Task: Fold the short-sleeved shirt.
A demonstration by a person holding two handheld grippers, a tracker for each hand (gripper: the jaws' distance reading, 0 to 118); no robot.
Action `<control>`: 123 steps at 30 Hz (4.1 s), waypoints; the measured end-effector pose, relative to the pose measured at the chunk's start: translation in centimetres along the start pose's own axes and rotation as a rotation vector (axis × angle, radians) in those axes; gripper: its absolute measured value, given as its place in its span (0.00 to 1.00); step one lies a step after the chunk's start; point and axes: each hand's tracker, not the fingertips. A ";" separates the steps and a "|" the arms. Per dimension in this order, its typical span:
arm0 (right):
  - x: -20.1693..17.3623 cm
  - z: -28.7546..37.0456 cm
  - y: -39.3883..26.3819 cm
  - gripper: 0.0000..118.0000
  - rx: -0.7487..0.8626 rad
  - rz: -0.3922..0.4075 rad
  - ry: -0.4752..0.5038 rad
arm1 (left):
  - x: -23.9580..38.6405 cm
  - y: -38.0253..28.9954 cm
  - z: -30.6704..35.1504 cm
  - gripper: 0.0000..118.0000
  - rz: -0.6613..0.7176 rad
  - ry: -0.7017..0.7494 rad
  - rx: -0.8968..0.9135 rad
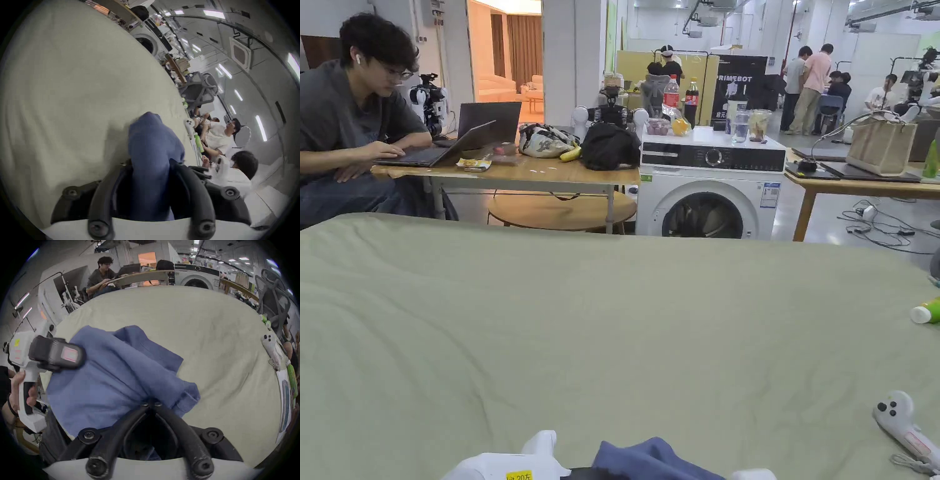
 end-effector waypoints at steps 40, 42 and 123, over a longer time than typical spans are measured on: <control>-11.6 9.2 10.9 0.00 0.625 0.199 0.149 | 10.8 2.7 31.9 0.53 -0.602 0.563 0.879; -9.1 12.0 9.5 0.00 0.683 0.201 0.049 | 13.2 1.9 29.5 0.53 -0.751 0.459 0.887; -7.5 17.7 4.3 0.99 0.850 -0.017 -0.266 | 19.8 -6.8 20.3 0.76 -0.761 0.579 0.931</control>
